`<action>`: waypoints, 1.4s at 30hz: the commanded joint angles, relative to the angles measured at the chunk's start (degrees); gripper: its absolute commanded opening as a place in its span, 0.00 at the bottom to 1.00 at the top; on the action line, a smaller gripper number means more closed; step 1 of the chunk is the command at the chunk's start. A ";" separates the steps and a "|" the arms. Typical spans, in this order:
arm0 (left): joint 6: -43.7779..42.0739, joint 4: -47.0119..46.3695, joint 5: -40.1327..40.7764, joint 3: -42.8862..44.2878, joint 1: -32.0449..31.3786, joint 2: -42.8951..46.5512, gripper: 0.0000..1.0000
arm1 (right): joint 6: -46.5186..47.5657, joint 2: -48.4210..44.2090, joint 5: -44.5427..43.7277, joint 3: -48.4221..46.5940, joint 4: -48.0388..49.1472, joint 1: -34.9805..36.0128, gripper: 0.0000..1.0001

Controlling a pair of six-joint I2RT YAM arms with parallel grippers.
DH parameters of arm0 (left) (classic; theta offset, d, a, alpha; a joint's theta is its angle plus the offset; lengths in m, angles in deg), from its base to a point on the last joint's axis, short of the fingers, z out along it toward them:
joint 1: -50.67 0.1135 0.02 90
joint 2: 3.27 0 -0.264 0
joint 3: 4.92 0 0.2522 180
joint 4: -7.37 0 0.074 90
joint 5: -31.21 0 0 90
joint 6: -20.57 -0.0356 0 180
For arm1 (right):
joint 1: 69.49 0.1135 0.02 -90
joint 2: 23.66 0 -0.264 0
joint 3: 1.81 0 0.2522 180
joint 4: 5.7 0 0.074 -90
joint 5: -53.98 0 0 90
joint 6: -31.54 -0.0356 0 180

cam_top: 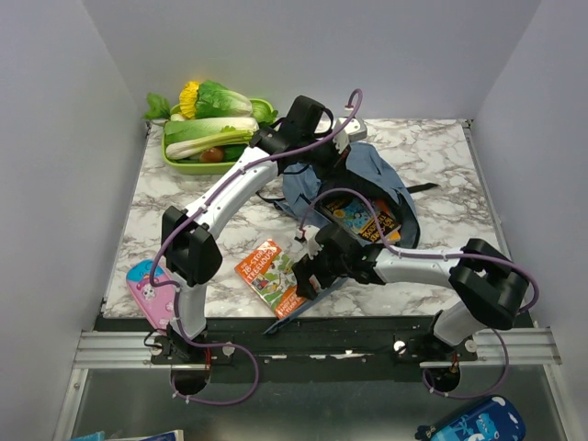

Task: Pack the student bag
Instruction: Pick up the book from the center of the board.

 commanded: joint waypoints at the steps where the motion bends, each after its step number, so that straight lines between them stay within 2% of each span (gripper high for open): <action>1: -0.48 -1.93 0.26 -0.44 0.48 1.99 0.00 | -3.19 0.13 -8.52 -2.05 -10.43 2.05 1.00; 3: -0.48 -2.01 0.17 -0.26 0.48 1.99 0.00 | -3.63 1.27 -11.51 -3.45 -13.95 4.16 1.00; 7: -0.39 -2.10 -0.01 -0.17 0.48 1.99 0.00 | -6.00 2.33 -13.62 -4.08 -13.70 5.75 0.98; 10: -0.83 -1.75 0.17 -0.09 0.48 2.08 0.00 | -7.58 4.42 -13.71 -5.22 -13.87 5.83 0.79; 11: -1.01 -1.49 0.26 0.00 0.48 2.25 0.00 | -8.28 4.96 -13.71 -5.48 -14.22 5.84 0.59; 13: -1.45 -1.22 0.43 0.00 0.48 2.52 0.00 | -9.34 6.28 -13.71 -5.66 -14.66 5.75 0.36; 14: -1.88 -1.05 0.52 -0.08 0.48 2.52 0.00 | -9.78 6.54 -16.06 -5.75 -15.10 5.92 0.01; 19: -2.68 -0.52 0.70 0.00 0.48 2.87 0.00 | -10.22 6.46 -19.24 -5.31 -17.56 6.01 0.01; 23: -2.85 -0.43 1.22 -0.17 0.48 2.78 0.00 | -10.05 2.87 -23.46 -5.04 -19.75 6.01 0.01; 31: -2.94 -1.49 4.47 0.00 0.48 1.56 0.00 | -1.09 -20.22 -27.07 -11.45 -22.22 6.01 0.00; 36: -2.41 -2.01 5.62 0.18 0.56 0.85 0.00 | 2.26 -31.05 -24.35 -11.55 -22.66 6.01 0.00; 42: -1.71 -2.19 6.06 -0.17 0.65 0.41 0.00 | 3.83 -40.11 -33.47 -15.74 -29.60 6.01 0.00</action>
